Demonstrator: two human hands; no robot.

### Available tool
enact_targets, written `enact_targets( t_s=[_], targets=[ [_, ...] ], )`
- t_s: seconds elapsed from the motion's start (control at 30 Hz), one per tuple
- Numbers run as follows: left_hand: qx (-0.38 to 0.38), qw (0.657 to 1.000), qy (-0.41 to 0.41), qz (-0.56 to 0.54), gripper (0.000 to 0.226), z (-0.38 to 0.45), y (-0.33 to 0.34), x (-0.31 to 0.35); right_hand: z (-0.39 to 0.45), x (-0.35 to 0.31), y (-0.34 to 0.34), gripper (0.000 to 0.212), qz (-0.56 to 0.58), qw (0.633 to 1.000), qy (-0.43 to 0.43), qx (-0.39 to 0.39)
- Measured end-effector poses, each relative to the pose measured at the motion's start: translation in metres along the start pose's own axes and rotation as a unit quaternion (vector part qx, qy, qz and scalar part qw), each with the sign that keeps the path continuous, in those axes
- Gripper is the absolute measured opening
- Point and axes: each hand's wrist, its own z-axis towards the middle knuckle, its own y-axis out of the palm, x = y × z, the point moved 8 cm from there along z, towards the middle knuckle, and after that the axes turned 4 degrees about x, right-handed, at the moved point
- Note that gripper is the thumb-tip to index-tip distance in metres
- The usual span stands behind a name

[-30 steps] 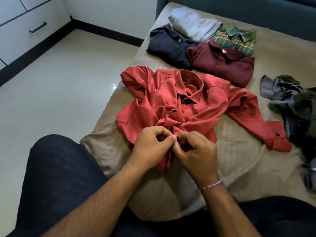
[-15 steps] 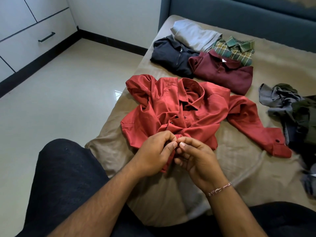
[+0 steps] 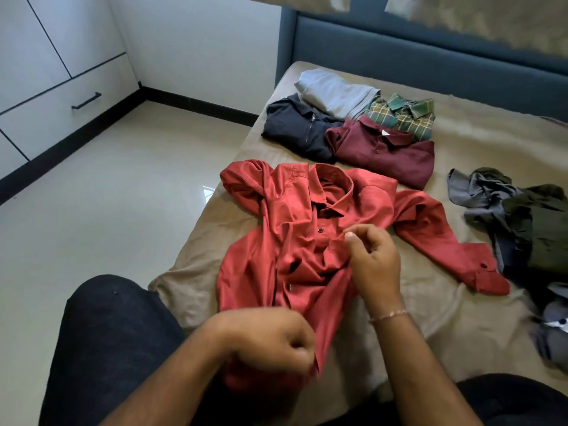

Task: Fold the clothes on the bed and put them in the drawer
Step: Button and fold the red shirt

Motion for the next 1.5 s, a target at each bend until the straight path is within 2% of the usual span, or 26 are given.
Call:
enact_targets(
  t_s=[0.07,0.13,0.23,0.33,0.4,0.5,0.53,0.6,0.63,0.67,0.73,0.8,0.83,0.9,0.97,1.0,1.03,1.07,1.13,1.17,1.23,1.3,1.37,1.4,1.43,1.5],
  targets=[
    [-0.051,0.999,0.007,-0.01,0.013,-0.002,0.013,0.015,0.029,0.034,0.007,0.01,-0.106,0.993,0.061,-0.002],
    [-0.008,0.999,0.023,-0.047,0.011,0.001,0.006,0.023,0.041,0.07,0.026,0.03,-0.116,0.979,0.155,-0.065],
    [0.198,0.974,0.043,-0.103,0.012,0.009,-0.039,0.011,0.038,0.078,0.04,0.037,-0.037,0.981,0.165,-0.098],
    [0.419,0.876,-0.019,-0.237,0.028,0.007,-0.087,-0.028,0.015,0.041,0.039,0.026,0.043,0.989,0.087,-0.11],
    [0.461,0.829,-0.077,-0.307,0.044,0.015,-0.104,-0.057,-0.013,0.006,0.055,0.023,0.118,0.96,0.068,-0.245],
    [0.462,0.841,-0.129,-0.25,0.064,0.034,-0.119,-0.091,-0.054,-0.024,0.08,0.025,0.132,0.872,0.071,-0.467],
    [0.468,0.843,-0.137,-0.227,0.05,0.038,-0.12,-0.097,-0.057,-0.025,0.081,0.026,0.139,0.867,0.082,-0.472],
    [0.509,0.821,-0.145,-0.214,0.017,0.035,-0.122,-0.104,-0.034,-0.012,0.068,0.033,0.074,0.936,0.054,-0.339],
    [0.541,0.794,-0.145,-0.235,0.017,0.027,-0.124,-0.108,-0.017,-0.002,0.053,0.042,-0.027,0.968,0.017,-0.247],
    [0.575,0.755,-0.145,-0.279,0.023,0.019,-0.125,-0.113,-0.004,0.012,0.037,0.056,-0.143,0.972,-0.003,-0.188],
    [0.634,0.645,-0.123,-0.409,0.026,-0.004,-0.128,-0.123,0.014,0.049,0.013,0.079,-0.325,0.925,0.043,-0.192],
    [0.647,0.545,-0.083,-0.526,0.023,-0.021,-0.135,-0.134,0.016,0.088,-0.009,0.065,-0.411,0.873,0.109,-0.24],
    [0.645,0.531,-0.075,-0.545,0.022,-0.028,-0.138,-0.137,0.018,0.094,-0.018,0.049,-0.417,0.874,0.12,-0.218],
    [0.667,0.569,-0.113,-0.468,0.022,-0.045,-0.143,-0.142,0.024,0.081,-0.032,0.022,-0.376,0.917,0.102,-0.086],
    [0.712,0.627,-0.171,-0.266,0.028,-0.066,-0.152,-0.126,0.026,0.046,-0.037,0.013,-0.298,0.952,0.036,0.063],
    [0.716,0.652,-0.14,-0.209,0.029,-0.066,-0.155,-0.108,0.025,0.02,-0.037,0.013,-0.241,0.963,-0.027,0.116],
    [0.686,0.686,-0.078,-0.23,0.03,-0.058,-0.155,-0.093,0.02,-0.009,-0.031,0.019,-0.182,0.968,-0.103,0.137],
    [0.617,0.724,-0.027,-0.307,0.034,-0.043,-0.149,-0.08,0.012,-0.04,-0.019,0.026,-0.137,0.967,-0.182,0.116],
    [0.417,0.769,0.013,-0.484,0.049,-0.007,-0.125,-0.057,-0.01,-0.094,0.018,0.039,-0.077,0.944,-0.319,-0.033],
    [0.346,0.762,0.016,-0.548,0.055,0.002,-0.113,-0.05,-0.026,-0.112,0.038,0.044,-0.05,0.925,-0.353,-0.131],
    [0.32,0.706,0.04,-0.631,0.054,0.007,-0.11,-0.049,-0.056,-0.129,0.065,0.052,0.001,0.894,-0.358,-0.268],
    [0.422,0.629,0.058,-0.65,0.039,-0.009,-0.126,-0.064,-0.063,-0.118,0.064,0.05,0.074,0.919,-0.297,-0.249],
    [0.503,0.564,0.057,-0.653,0.029,-0.031,-0.141,-0.085,-0.055,-0.088,0.05,0.038,0.1,0.961,-0.219,-0.135],
    [0.519,0.537,0.064,-0.662,0.038,-0.041,-0.147,-0.092,-0.047,-0.069,0.043,0.033,0.065,0.978,-0.179,-0.087],
    [0.528,0.514,0.076,-0.672,0.047,-0.049,-0.152,-0.101,-0.04,-0.049,0.044,0.032,0.006,0.988,-0.129,-0.084],
    [0.54,0.487,0.1,-0.679,0.042,-0.064,-0.158,-0.11,-0.038,-0.005,0.064,0.048,-0.147,0.965,-0.042,-0.214]
  ],
)
